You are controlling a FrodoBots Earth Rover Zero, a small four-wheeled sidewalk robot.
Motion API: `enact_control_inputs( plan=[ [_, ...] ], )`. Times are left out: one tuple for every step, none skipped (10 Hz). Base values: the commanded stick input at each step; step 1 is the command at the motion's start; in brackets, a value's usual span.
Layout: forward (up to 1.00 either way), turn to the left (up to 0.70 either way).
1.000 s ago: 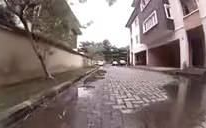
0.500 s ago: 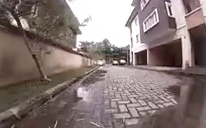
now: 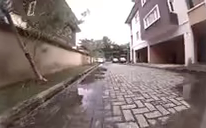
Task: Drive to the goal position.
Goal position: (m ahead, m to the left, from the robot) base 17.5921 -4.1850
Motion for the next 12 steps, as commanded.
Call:
enact_control_inputs(
  plan=[
    [0.5,-0.25],
    [0.5,-0.25],
    [0.5,0.0],
    [0.5,0.0],
    [0.5,0.0],
    [0.5,0.0],
    [0.5,0.0],
    [0.5,0.0],
    [0.5,0.0],
    [0.5,0.0],
    [0.5,0.0],
    [0.5,0.0]
  ],
)
